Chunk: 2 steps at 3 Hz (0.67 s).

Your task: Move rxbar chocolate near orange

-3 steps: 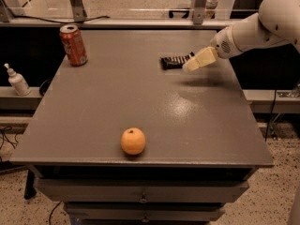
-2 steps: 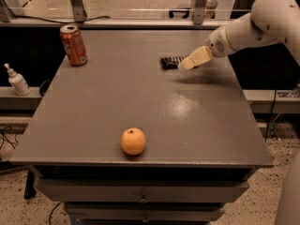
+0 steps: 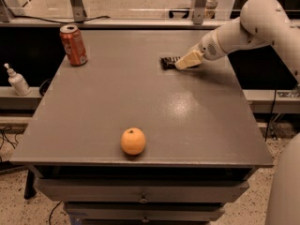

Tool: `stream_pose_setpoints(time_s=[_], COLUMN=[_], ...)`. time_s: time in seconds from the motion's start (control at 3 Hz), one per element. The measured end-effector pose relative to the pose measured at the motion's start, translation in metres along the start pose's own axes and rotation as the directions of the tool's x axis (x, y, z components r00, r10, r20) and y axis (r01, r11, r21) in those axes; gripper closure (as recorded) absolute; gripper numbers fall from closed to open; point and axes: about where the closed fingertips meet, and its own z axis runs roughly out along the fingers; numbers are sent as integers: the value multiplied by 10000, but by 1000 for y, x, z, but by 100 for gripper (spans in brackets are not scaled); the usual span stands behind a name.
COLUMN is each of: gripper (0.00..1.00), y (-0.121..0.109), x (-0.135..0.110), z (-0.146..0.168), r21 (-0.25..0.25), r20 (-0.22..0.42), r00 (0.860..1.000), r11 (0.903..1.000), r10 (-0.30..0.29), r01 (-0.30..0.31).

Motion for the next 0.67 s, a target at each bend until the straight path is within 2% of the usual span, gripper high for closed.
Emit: stream_pose_setpoints(time_s=[0.33,0.67], gripper=[65,88], y=[4,4], x=[11,7], z=[6,2], r21=[-102,-102], r20=[-192,-192], r00=[9997,9997], r11=[9998,9998], r10=[148,148], r01=[-150,-150])
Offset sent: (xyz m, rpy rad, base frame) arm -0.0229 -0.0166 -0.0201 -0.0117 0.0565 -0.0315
